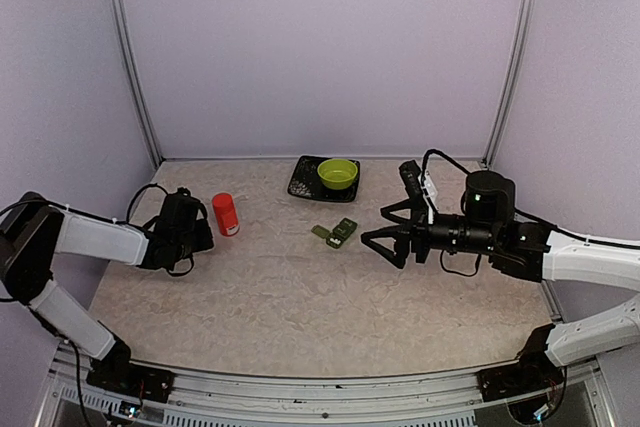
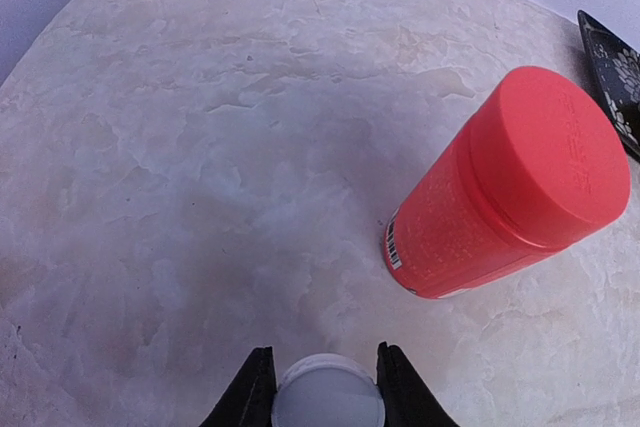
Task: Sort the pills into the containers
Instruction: Place the pill bottle at the center of the board.
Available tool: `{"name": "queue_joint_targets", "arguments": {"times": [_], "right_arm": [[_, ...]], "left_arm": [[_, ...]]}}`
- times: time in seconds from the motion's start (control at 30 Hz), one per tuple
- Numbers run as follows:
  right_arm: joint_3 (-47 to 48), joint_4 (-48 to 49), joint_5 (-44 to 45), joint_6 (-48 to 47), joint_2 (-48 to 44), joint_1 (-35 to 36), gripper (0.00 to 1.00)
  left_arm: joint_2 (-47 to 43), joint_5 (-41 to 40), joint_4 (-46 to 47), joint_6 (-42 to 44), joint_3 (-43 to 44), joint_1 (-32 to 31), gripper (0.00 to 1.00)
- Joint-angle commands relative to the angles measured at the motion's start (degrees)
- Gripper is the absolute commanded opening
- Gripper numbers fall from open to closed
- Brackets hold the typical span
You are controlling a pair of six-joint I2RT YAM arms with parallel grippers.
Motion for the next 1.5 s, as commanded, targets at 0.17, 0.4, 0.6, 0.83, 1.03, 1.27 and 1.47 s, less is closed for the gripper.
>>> {"name": "queue_joint_targets", "arguments": {"times": [0.17,0.4,0.6,0.83,1.03,1.27,1.47], "right_arm": [[2.74,-1.84,-0.88,-0.83,0.44,-1.86,1.0],[2.37,-1.14,-1.46,-0.48,0.77,-2.67,1.0],[2.77,-1.31,-1.8,-0.5,0.95,-2.97,1.0],[2.39,-0.61,-2.3,-0.19,1.43,-3.34,1.0],[2.22,-0.23,-2.43,0.3,1.84,-3.42,1.0],[2.59,-0.15,-2.42,0.74,3.0,-3.68,1.0],[2.52,0.33,-2.59,1.48,3.99,-4.02,1.0]], "left_arm": [[1.22,-1.01,1.91,0.05,0.24,-0.78,0.34],[2.24,-0.6,2.18,0.01,0.47,-0.79,0.36],[2.18,-0.87,2.39,-0.19,0.22,-0.94,0.38],[1.77,-1.01,2.4,-0.31,0.13,-1.12,0.43],[0.08,-1.38,2.53,-0.14,-0.35,-1.25,0.55],[-1.69,-1.55,2.62,0.02,-0.85,-1.49,0.65],[-3.38,-1.99,3.09,0.4,-1.3,-2.15,0.75]]}}
